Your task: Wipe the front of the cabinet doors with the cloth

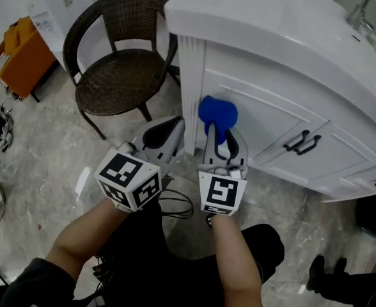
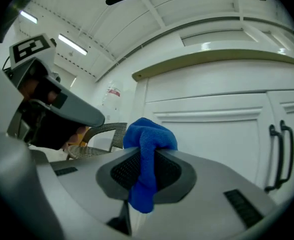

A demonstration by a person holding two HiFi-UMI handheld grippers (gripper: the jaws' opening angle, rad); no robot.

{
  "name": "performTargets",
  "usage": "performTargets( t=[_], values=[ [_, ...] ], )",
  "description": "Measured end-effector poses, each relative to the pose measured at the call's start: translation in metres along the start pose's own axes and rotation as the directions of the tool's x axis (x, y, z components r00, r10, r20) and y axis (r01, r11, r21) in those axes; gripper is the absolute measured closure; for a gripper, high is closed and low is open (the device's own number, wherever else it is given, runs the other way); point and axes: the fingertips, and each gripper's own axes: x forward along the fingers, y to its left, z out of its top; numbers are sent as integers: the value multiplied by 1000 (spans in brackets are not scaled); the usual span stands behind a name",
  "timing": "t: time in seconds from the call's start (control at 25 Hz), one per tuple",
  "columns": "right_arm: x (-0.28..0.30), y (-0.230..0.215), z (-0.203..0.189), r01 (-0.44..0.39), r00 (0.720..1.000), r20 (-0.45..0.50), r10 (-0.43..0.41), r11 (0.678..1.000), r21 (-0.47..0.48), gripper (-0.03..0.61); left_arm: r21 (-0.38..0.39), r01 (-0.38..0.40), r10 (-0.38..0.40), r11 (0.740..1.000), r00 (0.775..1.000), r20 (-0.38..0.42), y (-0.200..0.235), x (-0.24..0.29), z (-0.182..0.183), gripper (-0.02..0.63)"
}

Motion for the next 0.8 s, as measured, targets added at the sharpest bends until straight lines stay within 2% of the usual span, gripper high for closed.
performTargets(
  t=[0.12,0.2,0.28,0.36,0.56,0.68,0.8],
  values=[
    [23,43,0,-88,995,40,91,993,-79,534,13,-14,15,1000,1000,-16,23,-9,-3,614],
    [32,69,-6,-147,989,18,150,983,-111,534,7,-32,32,999,999,-36,37,-16,-8,612],
    [39,80,-16,-172,985,-8,173,978,-114,534,-2,-51,51,999,997,-51,49,-21,-12,613],
    [46,76,-28,-159,987,-23,158,981,-107,534,-1,-56,56,998,997,-58,58,-21,-13,613],
    [45,40,-46,-83,996,-52,78,991,-105,534,29,-12,14,1000,997,-79,72,-4,-6,613],
    [29,25,-58,-33,996,-85,25,995,-95,534,1,-6,6,1000,997,-76,67,-1,-12,614],
    [12,-10,-76,58,990,-126,-66,996,-61,534,-34,28,-30,999,996,-84,47,15,-31,613]
  ],
)
